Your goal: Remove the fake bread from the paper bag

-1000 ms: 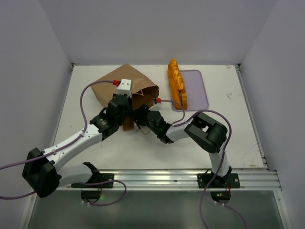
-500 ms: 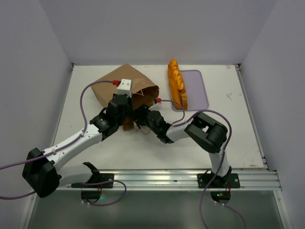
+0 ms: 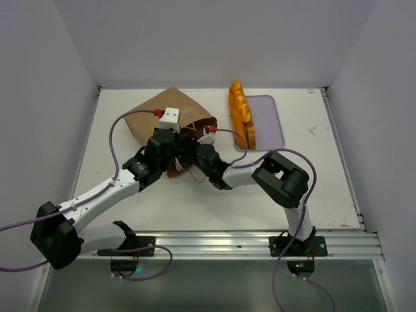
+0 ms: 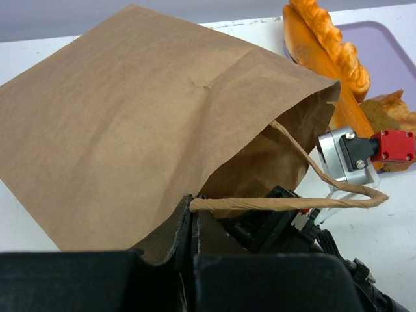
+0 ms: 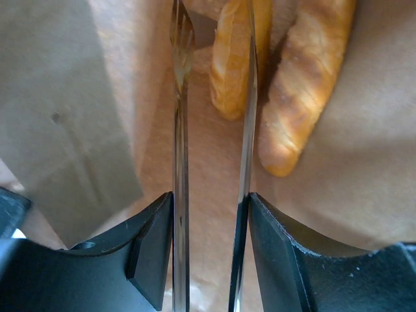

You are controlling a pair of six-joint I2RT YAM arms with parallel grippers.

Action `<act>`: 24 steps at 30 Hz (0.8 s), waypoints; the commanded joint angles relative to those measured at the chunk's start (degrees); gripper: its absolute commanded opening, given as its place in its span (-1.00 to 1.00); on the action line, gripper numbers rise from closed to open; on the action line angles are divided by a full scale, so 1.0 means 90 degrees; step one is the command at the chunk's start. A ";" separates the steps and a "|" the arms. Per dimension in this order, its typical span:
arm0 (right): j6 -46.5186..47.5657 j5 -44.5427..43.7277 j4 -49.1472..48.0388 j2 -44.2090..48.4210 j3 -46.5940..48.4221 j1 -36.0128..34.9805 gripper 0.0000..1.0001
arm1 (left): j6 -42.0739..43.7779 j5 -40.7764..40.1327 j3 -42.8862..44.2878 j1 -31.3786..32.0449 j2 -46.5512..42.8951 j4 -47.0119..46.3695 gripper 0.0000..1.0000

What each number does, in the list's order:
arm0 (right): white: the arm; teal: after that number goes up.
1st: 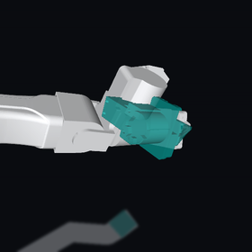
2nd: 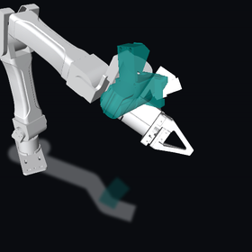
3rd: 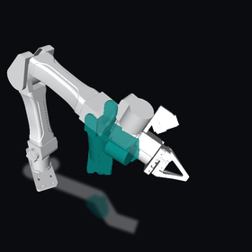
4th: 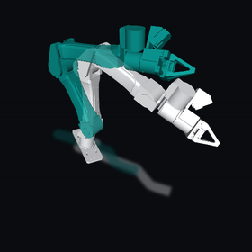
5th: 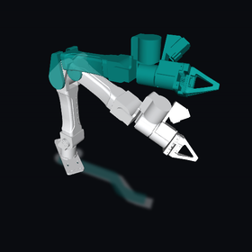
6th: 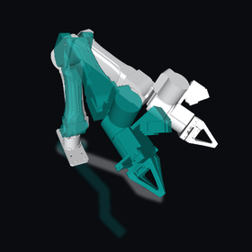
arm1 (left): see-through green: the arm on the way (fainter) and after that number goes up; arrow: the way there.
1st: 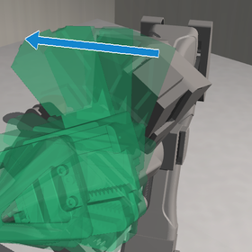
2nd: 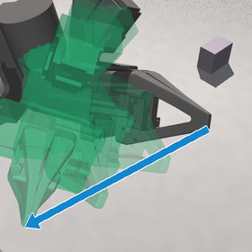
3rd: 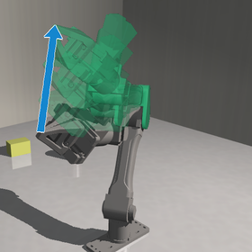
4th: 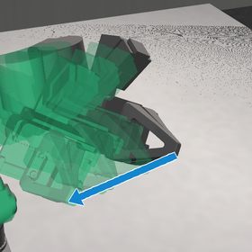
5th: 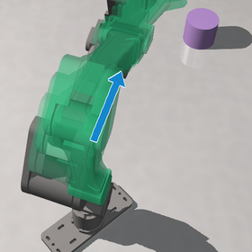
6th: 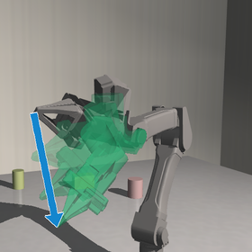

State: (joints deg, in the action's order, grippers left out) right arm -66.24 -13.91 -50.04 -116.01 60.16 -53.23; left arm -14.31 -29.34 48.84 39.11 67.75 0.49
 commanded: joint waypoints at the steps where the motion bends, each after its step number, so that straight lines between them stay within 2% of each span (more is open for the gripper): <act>1: 0.0084 -0.0037 -0.0065 -0.0157 0.0375 0.0026 0.04 | -0.0012 -0.0031 0.0101 -0.0010 -0.0164 -0.0348 -1.00; 24: -0.0169 0.0120 0.0043 -0.0431 0.0367 0.0036 0.03 | -0.0002 -0.0070 0.0071 -0.0010 -0.0184 -0.0338 -1.00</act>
State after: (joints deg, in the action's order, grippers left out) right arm -66.72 -12.43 -47.55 -119.46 61.82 -53.19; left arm -14.24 -29.36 48.84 39.11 67.70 0.49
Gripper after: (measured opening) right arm 0.520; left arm 0.010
